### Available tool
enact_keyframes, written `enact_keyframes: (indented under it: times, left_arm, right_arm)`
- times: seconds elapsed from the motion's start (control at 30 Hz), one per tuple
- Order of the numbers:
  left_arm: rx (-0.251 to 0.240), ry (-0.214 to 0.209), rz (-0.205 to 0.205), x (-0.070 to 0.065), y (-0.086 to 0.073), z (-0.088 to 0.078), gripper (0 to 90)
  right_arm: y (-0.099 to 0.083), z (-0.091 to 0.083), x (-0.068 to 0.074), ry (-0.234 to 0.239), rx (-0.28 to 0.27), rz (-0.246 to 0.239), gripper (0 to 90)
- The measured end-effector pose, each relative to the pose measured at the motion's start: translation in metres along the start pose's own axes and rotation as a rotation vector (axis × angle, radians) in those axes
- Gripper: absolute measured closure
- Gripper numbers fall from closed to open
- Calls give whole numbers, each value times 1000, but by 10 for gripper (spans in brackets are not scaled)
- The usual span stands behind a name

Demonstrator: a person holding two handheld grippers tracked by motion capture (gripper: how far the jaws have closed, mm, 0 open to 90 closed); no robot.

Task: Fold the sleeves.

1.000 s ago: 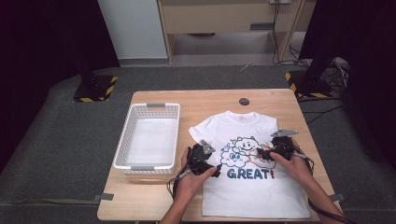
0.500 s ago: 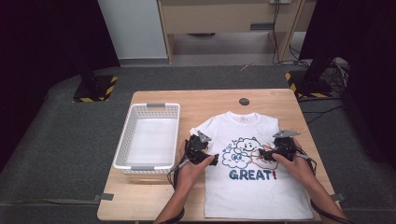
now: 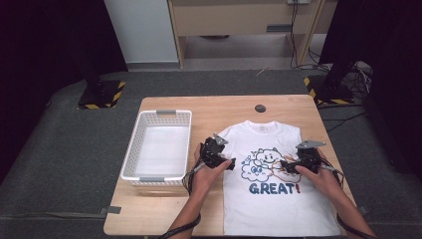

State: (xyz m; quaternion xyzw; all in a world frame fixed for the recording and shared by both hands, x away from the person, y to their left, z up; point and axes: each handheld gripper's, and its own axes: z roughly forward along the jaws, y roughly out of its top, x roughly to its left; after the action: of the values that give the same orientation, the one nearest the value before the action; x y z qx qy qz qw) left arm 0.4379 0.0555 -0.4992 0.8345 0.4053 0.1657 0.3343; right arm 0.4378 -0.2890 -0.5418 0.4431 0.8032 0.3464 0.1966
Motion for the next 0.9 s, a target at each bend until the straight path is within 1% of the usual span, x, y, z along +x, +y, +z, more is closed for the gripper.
enact_keyframes:
  times: [0.1,0.2,0.5,0.8,0.83,0.9]
  left_arm:
    - [4,6,-8,1,3,4,53]
    - [7,9,-8,3,6,7,55]
    - [5,24,-35,13,16,17,69]
    - [-4,68,-51,24,22,23,89]
    - [-7,74,-54,25,23,24,104]
    - [-2,87,-52,28,24,26,108]
  right_arm:
    - [-1,-1,0,-3,-1,5,55]
    - [-2,-2,0,-4,0,4,54]
    - [-5,-5,-1,-9,-1,9,55]
    - [-5,-6,-1,-9,-2,9,55]
    - [-5,-6,-1,-9,-2,7,55]
    - [-5,-6,-1,-9,-2,7,55]
